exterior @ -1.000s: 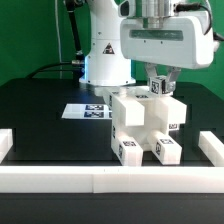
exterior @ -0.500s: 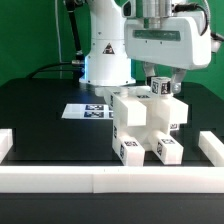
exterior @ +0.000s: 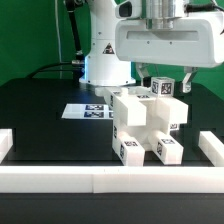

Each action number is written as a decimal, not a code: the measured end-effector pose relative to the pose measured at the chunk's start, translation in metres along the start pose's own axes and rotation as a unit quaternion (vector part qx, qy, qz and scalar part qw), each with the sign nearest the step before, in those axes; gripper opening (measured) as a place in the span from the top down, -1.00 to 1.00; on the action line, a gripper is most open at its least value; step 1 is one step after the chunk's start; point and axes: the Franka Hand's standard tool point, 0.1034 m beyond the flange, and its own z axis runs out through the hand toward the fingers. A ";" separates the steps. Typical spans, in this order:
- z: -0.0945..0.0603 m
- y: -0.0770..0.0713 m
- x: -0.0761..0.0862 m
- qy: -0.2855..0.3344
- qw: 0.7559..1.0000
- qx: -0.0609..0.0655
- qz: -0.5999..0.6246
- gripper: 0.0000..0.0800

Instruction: Assemble chair

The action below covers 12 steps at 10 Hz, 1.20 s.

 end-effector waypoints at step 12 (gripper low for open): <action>0.000 0.002 0.002 0.001 0.928 -0.006 -0.371 0.03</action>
Offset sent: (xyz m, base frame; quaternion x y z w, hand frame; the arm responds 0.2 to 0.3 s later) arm -0.0008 -0.0005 0.0043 -0.0150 0.0083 -0.1699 0.9853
